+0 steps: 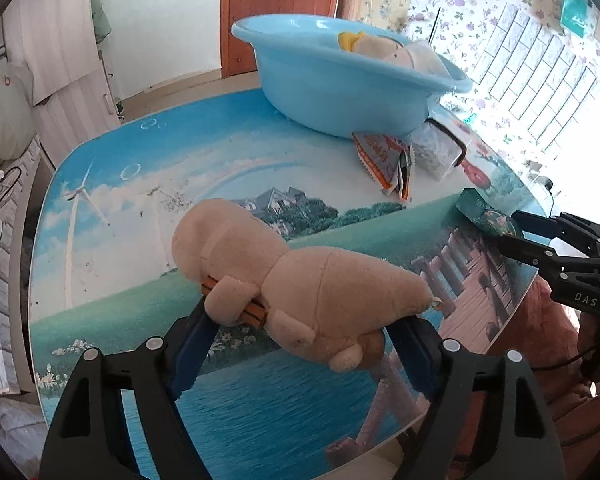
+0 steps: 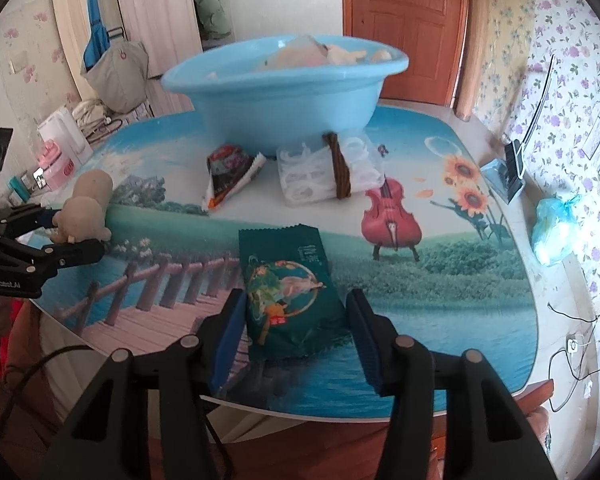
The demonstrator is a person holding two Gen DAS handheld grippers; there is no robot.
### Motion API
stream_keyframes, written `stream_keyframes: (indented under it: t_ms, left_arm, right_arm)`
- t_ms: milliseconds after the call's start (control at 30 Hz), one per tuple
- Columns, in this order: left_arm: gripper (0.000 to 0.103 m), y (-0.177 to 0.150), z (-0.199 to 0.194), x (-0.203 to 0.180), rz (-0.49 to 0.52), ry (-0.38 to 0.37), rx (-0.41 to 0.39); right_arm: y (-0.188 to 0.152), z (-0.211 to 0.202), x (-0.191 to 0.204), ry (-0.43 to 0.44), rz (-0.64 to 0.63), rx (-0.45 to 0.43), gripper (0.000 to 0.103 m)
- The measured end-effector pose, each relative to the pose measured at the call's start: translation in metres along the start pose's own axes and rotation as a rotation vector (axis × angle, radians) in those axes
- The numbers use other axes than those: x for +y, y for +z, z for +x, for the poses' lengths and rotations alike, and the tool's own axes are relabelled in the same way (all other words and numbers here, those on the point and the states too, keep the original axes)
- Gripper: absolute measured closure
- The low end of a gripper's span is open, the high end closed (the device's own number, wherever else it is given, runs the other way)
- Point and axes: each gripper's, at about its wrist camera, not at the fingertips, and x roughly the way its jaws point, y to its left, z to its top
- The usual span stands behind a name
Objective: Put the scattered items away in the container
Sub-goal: 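Lift the green packet with the right tool while the left tool lifts the plush bear, then carry the plush bear into the basin with the left tool while the right tool carries the green packet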
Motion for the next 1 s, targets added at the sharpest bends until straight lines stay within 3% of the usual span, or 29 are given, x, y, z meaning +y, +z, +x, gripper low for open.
stream_keyframes:
  t_ms: [1000]
  left_arm:
    - [0.021,0.037,-0.045,-0.015,0.022,0.032,-0.131]
  right_arm:
    - [0.044,-0.048,0.005,0.069,-0.018,-0.181,0.054]
